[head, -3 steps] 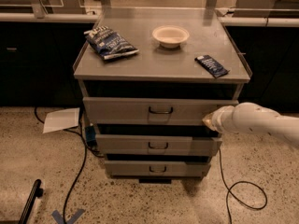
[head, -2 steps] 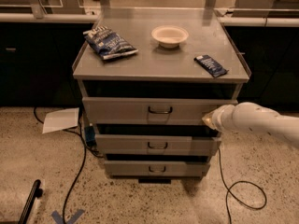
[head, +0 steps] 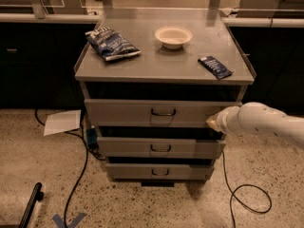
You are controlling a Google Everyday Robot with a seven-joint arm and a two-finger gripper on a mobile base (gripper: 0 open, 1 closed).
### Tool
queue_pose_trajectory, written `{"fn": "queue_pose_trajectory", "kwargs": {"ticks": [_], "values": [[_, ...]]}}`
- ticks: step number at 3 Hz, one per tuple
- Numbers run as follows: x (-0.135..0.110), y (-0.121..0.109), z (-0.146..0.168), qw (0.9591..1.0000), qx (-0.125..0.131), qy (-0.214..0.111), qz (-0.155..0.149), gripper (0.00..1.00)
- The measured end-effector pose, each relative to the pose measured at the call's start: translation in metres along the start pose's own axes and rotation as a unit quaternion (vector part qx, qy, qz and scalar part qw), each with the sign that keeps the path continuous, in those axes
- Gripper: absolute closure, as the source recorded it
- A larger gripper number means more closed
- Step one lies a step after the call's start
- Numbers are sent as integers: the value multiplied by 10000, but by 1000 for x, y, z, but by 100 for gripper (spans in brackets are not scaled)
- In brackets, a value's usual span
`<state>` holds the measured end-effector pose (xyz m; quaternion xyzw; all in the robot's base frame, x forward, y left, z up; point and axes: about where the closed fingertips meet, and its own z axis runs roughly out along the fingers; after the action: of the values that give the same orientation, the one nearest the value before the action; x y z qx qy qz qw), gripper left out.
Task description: Close top drawer
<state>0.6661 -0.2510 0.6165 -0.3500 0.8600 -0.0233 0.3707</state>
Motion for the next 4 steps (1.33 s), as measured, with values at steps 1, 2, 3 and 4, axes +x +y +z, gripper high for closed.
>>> {"fn": "queue_pose_trajectory", "kwargs": {"ticks": [1,2,3,4], "values": [[12,-18,-41,9993,149,183,305,100],[39,-11,-89,9966,400,360,623,100],[47,-1,-95,9963,364,429,657,84],[47,-2,-95,9963,367,425,656,60]]}}
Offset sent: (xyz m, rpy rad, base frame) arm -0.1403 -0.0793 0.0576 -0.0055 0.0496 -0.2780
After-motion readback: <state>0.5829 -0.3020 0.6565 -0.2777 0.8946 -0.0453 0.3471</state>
